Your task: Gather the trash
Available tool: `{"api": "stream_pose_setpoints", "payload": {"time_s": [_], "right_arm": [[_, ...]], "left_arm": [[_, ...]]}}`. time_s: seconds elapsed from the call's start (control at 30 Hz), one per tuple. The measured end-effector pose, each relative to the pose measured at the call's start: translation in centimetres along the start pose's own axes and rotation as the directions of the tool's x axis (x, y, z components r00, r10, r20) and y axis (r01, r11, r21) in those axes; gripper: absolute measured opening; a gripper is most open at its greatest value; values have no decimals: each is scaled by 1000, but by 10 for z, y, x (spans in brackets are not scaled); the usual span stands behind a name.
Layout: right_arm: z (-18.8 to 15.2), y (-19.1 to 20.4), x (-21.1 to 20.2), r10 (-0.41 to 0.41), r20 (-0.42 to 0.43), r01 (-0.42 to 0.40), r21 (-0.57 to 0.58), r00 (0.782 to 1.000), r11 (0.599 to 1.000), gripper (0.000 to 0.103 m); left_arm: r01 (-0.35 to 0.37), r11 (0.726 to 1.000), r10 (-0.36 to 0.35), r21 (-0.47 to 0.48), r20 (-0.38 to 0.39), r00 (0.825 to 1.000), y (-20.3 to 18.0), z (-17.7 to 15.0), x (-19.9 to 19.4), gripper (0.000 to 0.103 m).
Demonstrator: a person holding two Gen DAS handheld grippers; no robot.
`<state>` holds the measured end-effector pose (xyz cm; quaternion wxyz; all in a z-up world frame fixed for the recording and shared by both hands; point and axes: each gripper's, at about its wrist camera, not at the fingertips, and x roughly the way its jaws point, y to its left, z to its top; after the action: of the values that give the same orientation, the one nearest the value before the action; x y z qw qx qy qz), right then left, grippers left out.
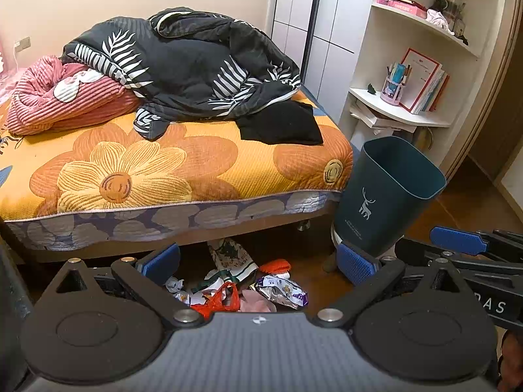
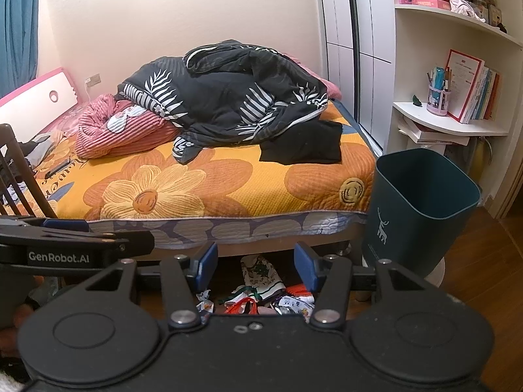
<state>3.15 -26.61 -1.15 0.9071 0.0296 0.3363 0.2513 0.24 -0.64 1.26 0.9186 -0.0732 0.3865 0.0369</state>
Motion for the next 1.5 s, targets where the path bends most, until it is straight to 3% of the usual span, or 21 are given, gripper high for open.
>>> {"api": "stream_pose_setpoints", "payload": {"time_s": [1.5], "right_arm": [[-1, -6, 7, -6, -18, 6, -7, 1000, 1000, 52]], "left_arm": [[25, 1000, -25, -10, -18, 1000, -4, -14, 9, 103]]}}
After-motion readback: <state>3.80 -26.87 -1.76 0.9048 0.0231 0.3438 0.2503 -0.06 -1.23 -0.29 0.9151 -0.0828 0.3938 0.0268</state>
